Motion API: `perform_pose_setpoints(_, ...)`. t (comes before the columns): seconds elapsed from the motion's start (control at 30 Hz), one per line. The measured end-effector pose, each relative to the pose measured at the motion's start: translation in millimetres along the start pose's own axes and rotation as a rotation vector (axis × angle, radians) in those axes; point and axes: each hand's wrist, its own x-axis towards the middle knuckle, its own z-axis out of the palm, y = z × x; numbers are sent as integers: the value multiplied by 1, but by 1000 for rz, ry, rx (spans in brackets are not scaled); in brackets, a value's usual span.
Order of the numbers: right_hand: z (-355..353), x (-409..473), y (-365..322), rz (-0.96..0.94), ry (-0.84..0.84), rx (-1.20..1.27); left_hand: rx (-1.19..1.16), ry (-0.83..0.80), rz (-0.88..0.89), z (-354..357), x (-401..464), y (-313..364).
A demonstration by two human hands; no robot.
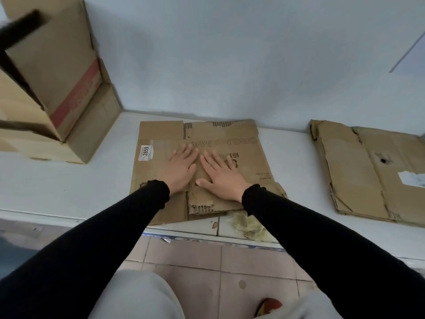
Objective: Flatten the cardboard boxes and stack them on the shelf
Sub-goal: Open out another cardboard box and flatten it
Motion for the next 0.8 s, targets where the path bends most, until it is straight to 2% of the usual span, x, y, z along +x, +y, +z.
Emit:
perform_pose_setpoints(0.17,0,2,3,-15,17,11,147,11,95,11,-62,-23)
perform_pose_setpoints(0.3,-9,-23,39,-121,-56,-42,141,20,35,6,-88,-42)
perform_pose_setpoints(0.4,-4,-45,71,-41,-39,-31,123,41,12,10,-84,-44)
perform_pose_setpoints(0.53,-8,-49,66,65,3,-2,92,32,-3,8,-84,-41)
perform_pose_setpoints(0.7,-18,-76,69,524,132,293,-77,-8,-427,-9,-85,-41)
perform_pose_setpoints(0.8,-25,-86,71,561,189,407,-238,-10,-527,-25,-82,-41)
